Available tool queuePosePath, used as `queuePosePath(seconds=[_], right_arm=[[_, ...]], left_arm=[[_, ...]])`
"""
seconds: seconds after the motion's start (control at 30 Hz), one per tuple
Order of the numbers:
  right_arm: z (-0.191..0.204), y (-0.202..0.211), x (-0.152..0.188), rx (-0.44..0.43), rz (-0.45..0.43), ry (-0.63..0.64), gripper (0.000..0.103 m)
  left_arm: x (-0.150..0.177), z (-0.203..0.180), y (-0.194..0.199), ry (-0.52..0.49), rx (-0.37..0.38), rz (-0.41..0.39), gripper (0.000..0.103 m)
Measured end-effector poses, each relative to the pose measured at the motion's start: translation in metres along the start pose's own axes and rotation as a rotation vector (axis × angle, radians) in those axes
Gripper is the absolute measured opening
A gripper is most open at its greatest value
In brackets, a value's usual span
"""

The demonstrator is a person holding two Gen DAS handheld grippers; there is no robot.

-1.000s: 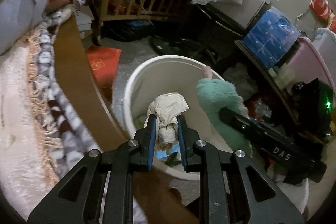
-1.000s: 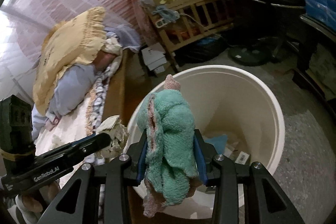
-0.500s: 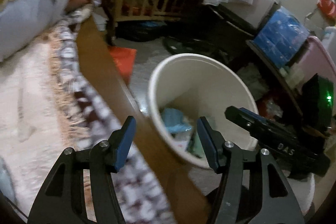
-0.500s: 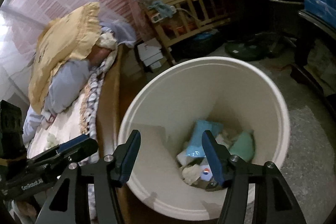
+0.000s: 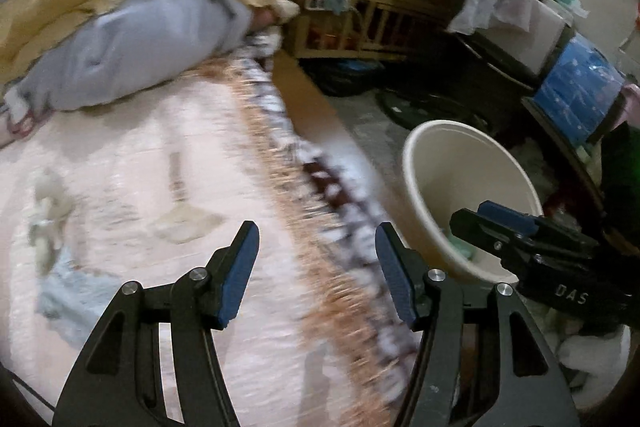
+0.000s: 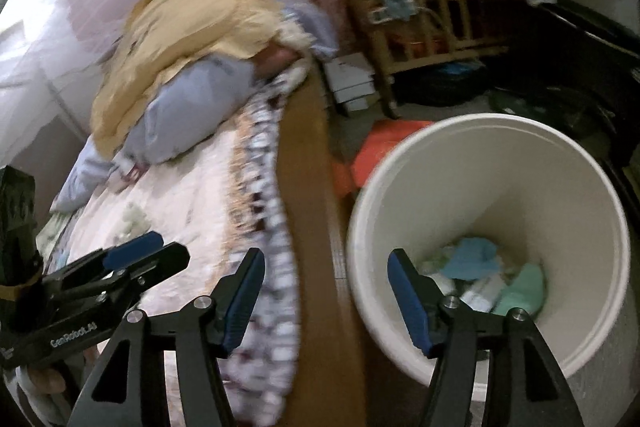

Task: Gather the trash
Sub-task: 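Return both grippers to the remaining items on the bed, then grasp white teddy bear with left gripper while right grasps white wrapper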

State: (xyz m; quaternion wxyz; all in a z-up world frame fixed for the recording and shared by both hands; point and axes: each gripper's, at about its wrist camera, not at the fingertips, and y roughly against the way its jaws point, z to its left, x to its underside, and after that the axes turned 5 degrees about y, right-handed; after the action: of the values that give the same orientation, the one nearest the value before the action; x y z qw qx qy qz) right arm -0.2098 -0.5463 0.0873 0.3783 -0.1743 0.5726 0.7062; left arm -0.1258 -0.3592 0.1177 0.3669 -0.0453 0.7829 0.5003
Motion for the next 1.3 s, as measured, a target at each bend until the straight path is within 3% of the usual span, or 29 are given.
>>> queuePosePath(seconds=[0.37,0.5,0.67,0.77,0.9,1.03,1.07,1.1,1.13,1.2,1.3], right_arm=[[0.097,-0.041,-0.004,-0.154,0.085,0.177,0.063],[0.141,-0.060,-0.002,-0.239,0.127,0.272,0.068],[0.201,-0.087,0.003,-0.345,0.168,0.426,0.069],[0.239,-0.108,0.007,-0.390,0.190,0.558,0.076],[0.274,-0.142,0.019,-0.396,0.242,0.714,0.077],[0.277,-0.174,0.032,-0.384,0.342,0.705,0.077],[0.274,-0.174,0.034,-0.386,0.335,0.694,0.070],[0.271,-0.170,0.034,-0.393,0.313,0.683,0.055],[0.269,-0.166,0.034,-0.407,0.307,0.675,0.053],[0.267,-0.156,0.034,-0.386,0.289,0.675,0.046],[0.260,-0.135,0.037,-0.353,0.250,0.681,0.045]], left_arm=[[0.006,0.135,0.045,0.150,-0.179,-0.026,0.059],[-0.001,0.191,0.047,0.234,-0.243,-0.019,0.059],[-0.011,0.244,0.035,0.336,-0.213,0.001,0.059],[-0.014,0.257,0.023,0.347,-0.188,0.026,0.059],[-0.021,0.265,0.000,0.338,-0.156,0.068,0.061],[-0.023,0.269,-0.021,0.333,-0.161,0.099,0.061],[-0.024,0.269,-0.024,0.338,-0.162,0.103,0.061],[-0.023,0.271,-0.028,0.348,-0.159,0.103,0.061],[-0.022,0.273,-0.031,0.366,-0.151,0.101,0.060],[-0.018,0.279,-0.034,0.405,-0.115,0.104,0.049],[-0.012,0.274,-0.027,0.400,-0.118,0.093,0.033]])
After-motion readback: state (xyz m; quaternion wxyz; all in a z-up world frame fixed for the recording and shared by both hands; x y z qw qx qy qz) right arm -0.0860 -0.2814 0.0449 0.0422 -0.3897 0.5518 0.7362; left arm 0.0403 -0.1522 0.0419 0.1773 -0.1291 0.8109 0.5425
